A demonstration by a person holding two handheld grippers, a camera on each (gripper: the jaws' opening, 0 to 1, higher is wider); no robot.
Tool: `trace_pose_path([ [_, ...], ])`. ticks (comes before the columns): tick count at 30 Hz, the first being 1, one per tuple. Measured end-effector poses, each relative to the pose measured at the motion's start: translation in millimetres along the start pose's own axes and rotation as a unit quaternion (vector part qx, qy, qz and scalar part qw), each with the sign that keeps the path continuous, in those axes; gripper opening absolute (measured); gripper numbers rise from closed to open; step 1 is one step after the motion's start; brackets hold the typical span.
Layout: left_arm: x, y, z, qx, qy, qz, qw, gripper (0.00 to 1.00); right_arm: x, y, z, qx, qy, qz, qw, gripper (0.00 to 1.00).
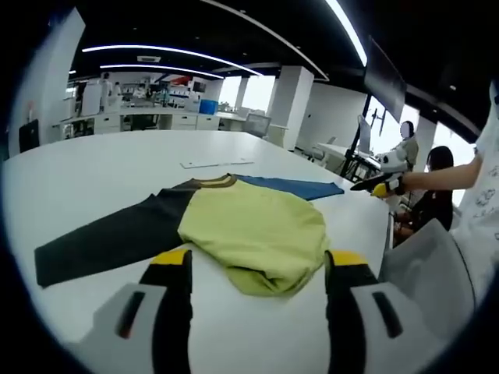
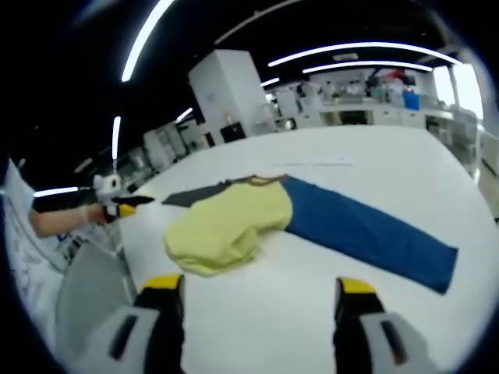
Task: Fold the garment on the visible template until the final outline fits inside the template.
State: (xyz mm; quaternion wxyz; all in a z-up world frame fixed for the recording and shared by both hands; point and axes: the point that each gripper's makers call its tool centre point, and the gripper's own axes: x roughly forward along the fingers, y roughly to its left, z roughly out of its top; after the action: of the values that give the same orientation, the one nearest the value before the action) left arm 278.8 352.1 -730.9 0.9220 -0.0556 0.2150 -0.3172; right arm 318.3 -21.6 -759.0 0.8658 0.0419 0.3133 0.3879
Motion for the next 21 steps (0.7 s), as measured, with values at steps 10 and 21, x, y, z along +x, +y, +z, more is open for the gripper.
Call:
trace_pose_path([
  [10, -16.9, -12.7, -6.7, -0.009, -0.010, 0.005, 0.9999, 0.66, 53.8, 2.8, 0.0, -0.046, 0.034, -0.002, 0.9984, 0.39],
  [21, -28.6, -16.9, -8.3, -0.025, -0.035, 0.010, 0.9990, 0.66, 101.8, 8.7, -9.9, -0.069, 0.084, 0.000, 0.9941, 0.15],
])
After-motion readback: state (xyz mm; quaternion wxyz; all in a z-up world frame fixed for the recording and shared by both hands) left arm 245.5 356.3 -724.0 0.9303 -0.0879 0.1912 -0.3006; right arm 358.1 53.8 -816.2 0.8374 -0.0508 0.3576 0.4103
